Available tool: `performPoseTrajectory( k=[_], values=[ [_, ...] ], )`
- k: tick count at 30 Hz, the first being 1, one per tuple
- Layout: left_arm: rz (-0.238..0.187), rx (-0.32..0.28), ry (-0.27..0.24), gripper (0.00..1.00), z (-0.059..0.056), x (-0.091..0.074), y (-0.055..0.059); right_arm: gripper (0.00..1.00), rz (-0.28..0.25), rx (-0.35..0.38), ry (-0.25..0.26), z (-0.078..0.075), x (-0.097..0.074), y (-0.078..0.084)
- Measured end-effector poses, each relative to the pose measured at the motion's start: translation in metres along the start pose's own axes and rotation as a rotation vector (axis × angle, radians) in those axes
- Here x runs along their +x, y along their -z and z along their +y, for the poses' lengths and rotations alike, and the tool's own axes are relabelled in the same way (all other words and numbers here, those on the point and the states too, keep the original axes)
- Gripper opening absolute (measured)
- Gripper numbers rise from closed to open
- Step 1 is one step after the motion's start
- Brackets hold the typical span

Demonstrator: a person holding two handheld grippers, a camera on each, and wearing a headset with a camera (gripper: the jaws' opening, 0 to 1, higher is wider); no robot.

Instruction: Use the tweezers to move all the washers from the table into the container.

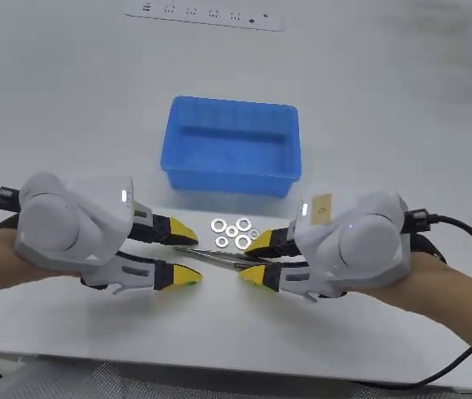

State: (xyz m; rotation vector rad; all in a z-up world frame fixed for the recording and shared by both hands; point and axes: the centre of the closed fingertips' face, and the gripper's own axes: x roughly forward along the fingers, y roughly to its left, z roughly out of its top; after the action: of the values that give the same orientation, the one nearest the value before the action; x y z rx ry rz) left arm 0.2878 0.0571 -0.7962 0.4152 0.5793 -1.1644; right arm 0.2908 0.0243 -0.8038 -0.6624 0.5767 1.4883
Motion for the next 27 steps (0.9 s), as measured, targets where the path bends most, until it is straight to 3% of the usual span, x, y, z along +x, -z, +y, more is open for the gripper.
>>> performPoseTrajectory(
  k=[3, 6, 12, 17, 19, 20, 21, 25, 27],
  values=[
    [0.012, 0.019, 0.010, 0.26, -0.0004, 0.0006, -0.0013, 0.12, 0.006, -0.010, -0.003, 0.0004, 0.0000, -0.0001],
    [0.029, 0.088, 0.059, 0.23, -0.0059, 0.0015, -0.0023, 0.11, 0.011, -0.010, -0.004, -0.0002, 0.0001, 0.0001],
    [0.070, 0.085, 0.065, 0.17, -0.0035, 0.0047, -0.0041, 0.10, 0.022, -0.016, -0.007, -0.0001, 0.0003, 0.0000],
    [0.076, 0.075, 0.059, 0.10, 0.0011, 0.0055, -0.0032, 0.09, 0.025, -0.020, -0.009, 0.0003, 0.0007, 0.0003],
    [0.074, 0.104, 0.080, 0.08, -0.0011, 0.0067, -0.0040, 0.08, 0.013, -0.012, -0.010, -0.0018, 0.0004, 0.0014],
    [0.076, 0.160, 0.078, 0.08, -0.0008, 0.0064, -0.0042, 0.08, -0.007, 0.007, -0.009, -0.0042, 0.0005, 0.0009],
    [0.080, 0.140, 0.066, 0.07, -0.0010, 0.0063, -0.0040, 0.08, -0.013, 0.025, -0.015, -0.0038, 0.0002, 0.0013],
    [0.092, 0.169, 0.041, 0.07, -0.0004, 0.0060, -0.0026, 0.08, -0.009, 0.005, -0.017, -0.0027, 0.0007, 0.0005],
    [0.121, 0.243, 0.015, 0.07, 0.0014, 0.0056, -0.0023, 0.08, -0.010, -0.012, -0.022, -0.0026, 0.0009, 0.0005]
  ],
)
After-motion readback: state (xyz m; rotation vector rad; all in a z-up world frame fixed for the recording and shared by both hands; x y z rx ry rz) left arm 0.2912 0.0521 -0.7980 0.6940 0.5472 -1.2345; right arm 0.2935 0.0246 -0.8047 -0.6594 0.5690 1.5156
